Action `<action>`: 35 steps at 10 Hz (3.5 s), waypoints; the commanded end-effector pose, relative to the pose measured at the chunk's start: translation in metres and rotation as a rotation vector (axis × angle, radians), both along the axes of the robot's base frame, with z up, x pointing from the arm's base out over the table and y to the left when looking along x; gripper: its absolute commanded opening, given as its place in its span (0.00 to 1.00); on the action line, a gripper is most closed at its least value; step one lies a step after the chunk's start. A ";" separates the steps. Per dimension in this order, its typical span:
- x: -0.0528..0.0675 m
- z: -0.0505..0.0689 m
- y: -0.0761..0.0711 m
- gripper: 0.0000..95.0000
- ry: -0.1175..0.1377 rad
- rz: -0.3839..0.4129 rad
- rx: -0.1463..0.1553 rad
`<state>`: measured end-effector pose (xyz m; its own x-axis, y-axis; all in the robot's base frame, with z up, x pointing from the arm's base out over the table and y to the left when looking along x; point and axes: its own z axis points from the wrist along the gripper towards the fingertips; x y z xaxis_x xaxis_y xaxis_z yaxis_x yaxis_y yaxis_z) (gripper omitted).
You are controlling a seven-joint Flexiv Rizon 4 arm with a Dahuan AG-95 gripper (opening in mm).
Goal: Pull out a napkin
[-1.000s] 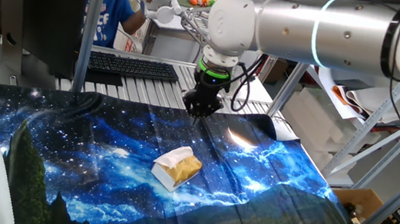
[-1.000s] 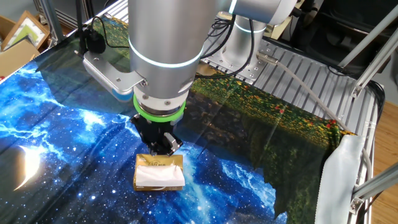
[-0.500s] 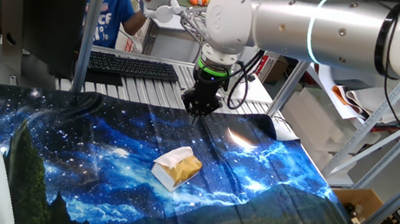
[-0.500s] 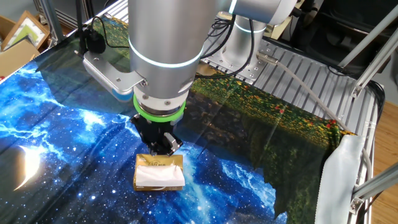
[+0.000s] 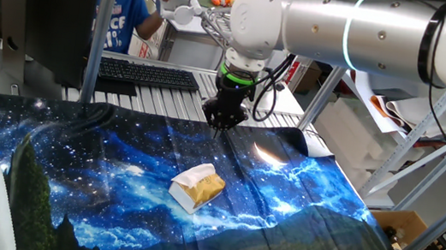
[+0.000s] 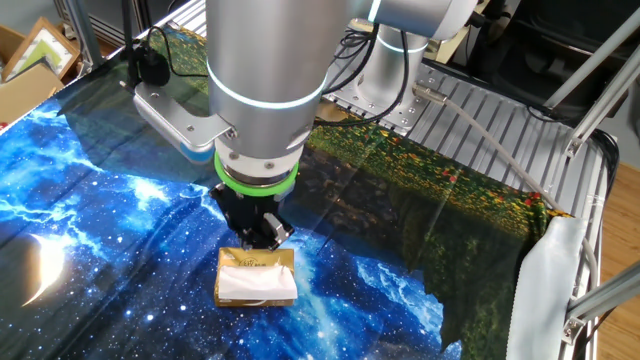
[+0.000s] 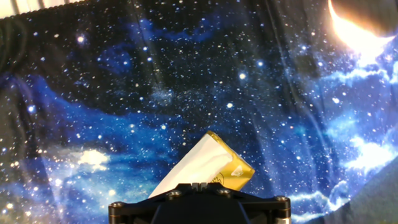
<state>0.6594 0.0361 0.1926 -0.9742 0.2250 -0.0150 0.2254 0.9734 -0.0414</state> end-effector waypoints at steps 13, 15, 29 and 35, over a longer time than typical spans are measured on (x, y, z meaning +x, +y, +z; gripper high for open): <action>0.001 -0.001 0.002 0.20 0.042 -0.032 -0.095; 0.001 -0.002 0.002 0.40 0.049 -0.019 -0.091; 0.014 -0.092 0.016 0.60 0.009 -0.102 -0.060; 0.015 -0.125 0.014 0.60 -0.013 -0.082 -0.038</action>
<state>0.6765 0.0517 0.0641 -0.9524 0.3028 -0.0353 0.3046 0.9498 -0.0718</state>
